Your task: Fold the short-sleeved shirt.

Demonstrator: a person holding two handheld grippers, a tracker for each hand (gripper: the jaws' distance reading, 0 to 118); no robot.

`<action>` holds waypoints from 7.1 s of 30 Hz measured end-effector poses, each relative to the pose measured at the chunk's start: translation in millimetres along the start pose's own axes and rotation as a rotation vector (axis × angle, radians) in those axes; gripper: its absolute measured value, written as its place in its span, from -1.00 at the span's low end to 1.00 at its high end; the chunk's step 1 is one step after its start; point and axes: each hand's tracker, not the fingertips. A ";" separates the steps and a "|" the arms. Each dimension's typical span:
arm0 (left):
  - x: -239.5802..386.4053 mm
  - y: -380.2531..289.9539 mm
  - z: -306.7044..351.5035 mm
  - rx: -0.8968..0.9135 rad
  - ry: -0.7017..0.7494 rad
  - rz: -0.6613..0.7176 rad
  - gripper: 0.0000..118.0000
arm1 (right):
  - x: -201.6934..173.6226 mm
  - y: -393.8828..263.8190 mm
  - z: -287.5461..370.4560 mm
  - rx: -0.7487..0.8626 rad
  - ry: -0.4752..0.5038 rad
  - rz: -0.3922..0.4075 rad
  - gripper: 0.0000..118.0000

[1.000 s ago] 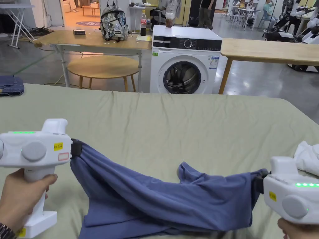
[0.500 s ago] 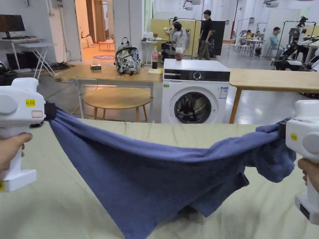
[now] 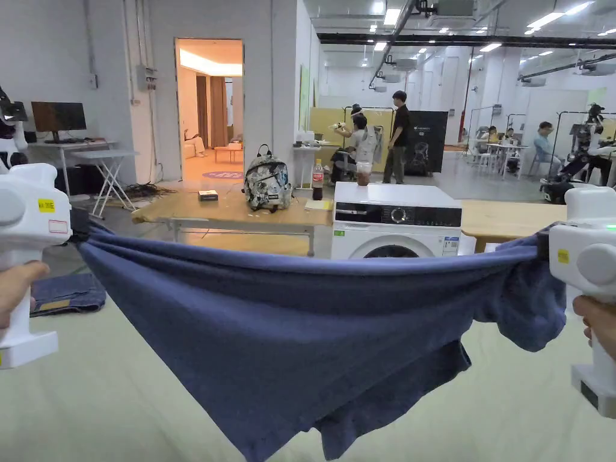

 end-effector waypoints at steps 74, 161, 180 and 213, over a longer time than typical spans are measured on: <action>69.9 -316.1 87.9 -0.093 -0.169 -0.069 -0.91 | -94.8 -272.4 152.6 -0.085 0.141 -0.079 -0.87; -41.7 -393.9 26.0 -0.618 0.069 0.122 -1.00 | -194.3 -322.2 -181.8 -0.755 0.442 0.256 -0.99; -10.6 -297.2 65.8 -0.337 -0.024 0.085 -1.00 | -97.9 -166.4 -36.8 -0.291 0.227 0.149 -1.00; 108.9 93.0 -20.3 0.091 -0.036 -0.081 -1.00 | -13.5 95.7 -29.3 0.167 -0.066 -0.065 -1.00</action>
